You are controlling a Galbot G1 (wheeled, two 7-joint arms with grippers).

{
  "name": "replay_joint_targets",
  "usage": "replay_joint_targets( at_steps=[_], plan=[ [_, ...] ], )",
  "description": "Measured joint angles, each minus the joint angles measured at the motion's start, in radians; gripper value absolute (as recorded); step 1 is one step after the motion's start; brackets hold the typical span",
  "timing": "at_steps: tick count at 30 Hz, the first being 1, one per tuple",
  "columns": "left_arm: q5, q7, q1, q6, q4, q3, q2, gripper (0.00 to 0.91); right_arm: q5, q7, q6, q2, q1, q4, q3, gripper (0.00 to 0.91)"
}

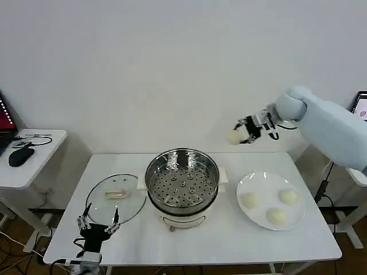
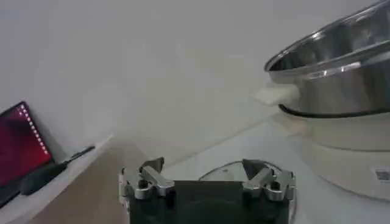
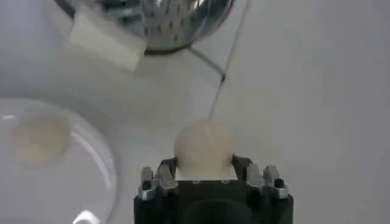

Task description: Take steamed baozi put them in steamer then cover it.

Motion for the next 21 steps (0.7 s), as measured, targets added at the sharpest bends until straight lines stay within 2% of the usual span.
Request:
replay_joint_targets(
  at_steps=[11,21],
  plan=[
    [-0.005,-0.002,0.009,0.004,-0.023,-0.021,-0.008,0.907,-0.038,0.076,0.146,0.131,0.029,0.016,-0.134,0.635],
    [-0.005,-0.006,0.010,0.002,-0.030,-0.032,-0.016,0.907,-0.163,0.147,0.296,0.229,-0.001,-0.038,-0.168,0.635]
  ],
)
